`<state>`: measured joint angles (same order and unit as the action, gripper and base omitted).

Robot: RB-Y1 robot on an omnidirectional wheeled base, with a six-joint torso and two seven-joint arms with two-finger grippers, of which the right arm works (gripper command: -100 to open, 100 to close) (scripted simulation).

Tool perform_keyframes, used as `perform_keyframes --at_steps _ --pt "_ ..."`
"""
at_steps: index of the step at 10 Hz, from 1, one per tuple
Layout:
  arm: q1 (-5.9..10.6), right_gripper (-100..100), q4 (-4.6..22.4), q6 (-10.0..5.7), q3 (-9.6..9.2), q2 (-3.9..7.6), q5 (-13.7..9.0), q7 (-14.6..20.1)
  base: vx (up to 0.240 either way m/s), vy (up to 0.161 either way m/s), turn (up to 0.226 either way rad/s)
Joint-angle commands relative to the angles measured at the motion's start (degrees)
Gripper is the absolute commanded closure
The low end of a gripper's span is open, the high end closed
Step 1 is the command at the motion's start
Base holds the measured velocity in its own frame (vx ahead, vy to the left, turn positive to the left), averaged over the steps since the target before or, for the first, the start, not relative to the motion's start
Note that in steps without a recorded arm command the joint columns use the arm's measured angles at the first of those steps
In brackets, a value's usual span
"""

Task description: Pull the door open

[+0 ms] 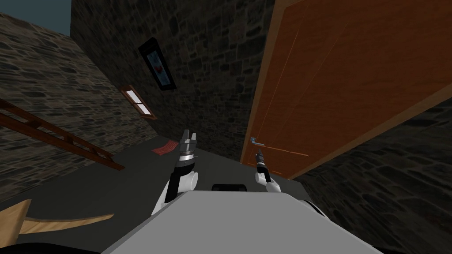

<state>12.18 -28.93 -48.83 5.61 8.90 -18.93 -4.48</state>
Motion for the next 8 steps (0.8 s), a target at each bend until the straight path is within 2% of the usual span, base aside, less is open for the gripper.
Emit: perform_keyframes --at_steps 1,2,3,6,7,8 --pt "0.00 -100 0.0 0.00 0.00 0.00 0.0 0.0 0.033 -0.012 0.003" --pt "-0.64 -100 0.4 -0.38 0.26 1.15 -0.2 1.1 0.094 0.009 0.112" --pt "-0.86 -100 0.5 -0.47 0.34 1.51 -0.3 1.5 0.164 -0.007 0.091" --pt "-2.47 -100 1.0 -1.17 0.92 4.13 -0.7 4.1 0.214 0.008 0.106" --pt "-2.47 -100 0.3 -1.17 0.92 4.13 -0.7 4.1 0.134 0.008 0.046" --pt "-2.47 -100 1.0 -1.17 0.92 4.13 -0.7 4.1 0.031 0.000 -0.006"
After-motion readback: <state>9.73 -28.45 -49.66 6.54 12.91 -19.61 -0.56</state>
